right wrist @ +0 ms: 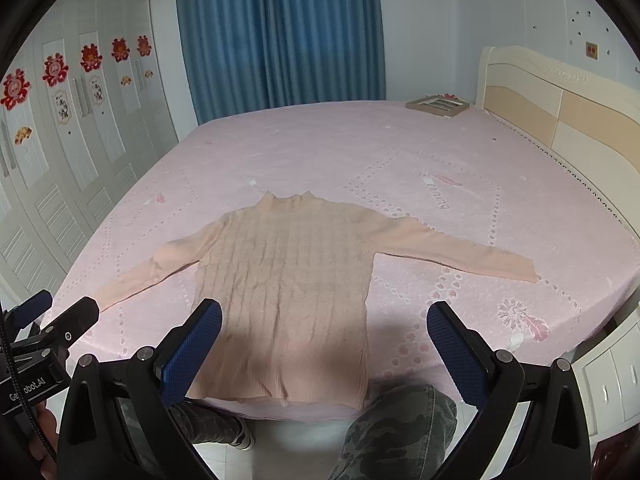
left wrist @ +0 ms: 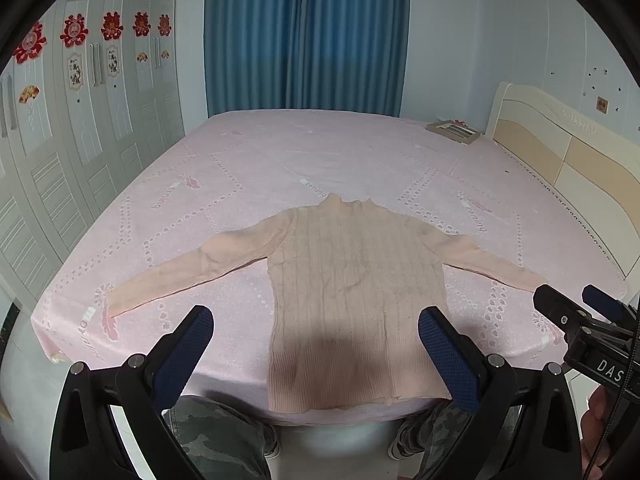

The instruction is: Fold small clothes

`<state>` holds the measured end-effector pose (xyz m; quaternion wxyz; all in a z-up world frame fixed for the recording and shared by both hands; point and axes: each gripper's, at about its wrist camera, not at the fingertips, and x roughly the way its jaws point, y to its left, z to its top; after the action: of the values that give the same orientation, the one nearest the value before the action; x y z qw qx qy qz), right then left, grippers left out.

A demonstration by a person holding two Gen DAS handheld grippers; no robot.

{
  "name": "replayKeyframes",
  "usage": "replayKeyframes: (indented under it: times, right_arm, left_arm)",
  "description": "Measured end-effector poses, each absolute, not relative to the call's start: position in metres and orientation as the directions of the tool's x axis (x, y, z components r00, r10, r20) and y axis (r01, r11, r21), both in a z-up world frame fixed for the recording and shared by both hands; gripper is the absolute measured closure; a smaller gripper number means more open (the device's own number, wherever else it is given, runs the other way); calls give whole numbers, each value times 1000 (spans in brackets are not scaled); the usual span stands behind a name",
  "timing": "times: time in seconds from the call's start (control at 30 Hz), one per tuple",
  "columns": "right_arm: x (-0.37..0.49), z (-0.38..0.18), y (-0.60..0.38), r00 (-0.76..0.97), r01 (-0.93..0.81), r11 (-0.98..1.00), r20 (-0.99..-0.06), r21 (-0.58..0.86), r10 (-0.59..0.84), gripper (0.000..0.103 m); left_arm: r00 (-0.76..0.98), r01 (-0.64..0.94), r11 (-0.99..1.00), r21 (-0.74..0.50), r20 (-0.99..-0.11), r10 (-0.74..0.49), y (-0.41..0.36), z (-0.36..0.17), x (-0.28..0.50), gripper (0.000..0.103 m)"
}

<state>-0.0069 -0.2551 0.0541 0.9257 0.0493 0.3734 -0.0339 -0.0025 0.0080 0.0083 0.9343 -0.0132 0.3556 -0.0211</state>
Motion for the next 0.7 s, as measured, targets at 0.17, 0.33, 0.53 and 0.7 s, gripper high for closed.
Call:
replayKeyframes:
  times: [0.17,0.33,0.53,0.7]
  right_arm:
    - [-8,54,-254,722,98,993,-692,69,-23,2]
    - [-11,55,-251,724,97,993,-689,69,-23,2]
    - [-12,54,-253,723,99,993,-691,65,-27,2]
    - [-13,54,-255,723,104,993,-690,64,-31,2]
  left_arm:
    - [748,30,999,-37,-662,-47,9,10,-2,0]
    - [754,29,999,-37,-656,-46,9,13,-4,0]
    - [756,22,999,-41,-653,-43,11,14,-5,0]
    - [755,25,999,-37,-654,-43,10,14,-4,0]
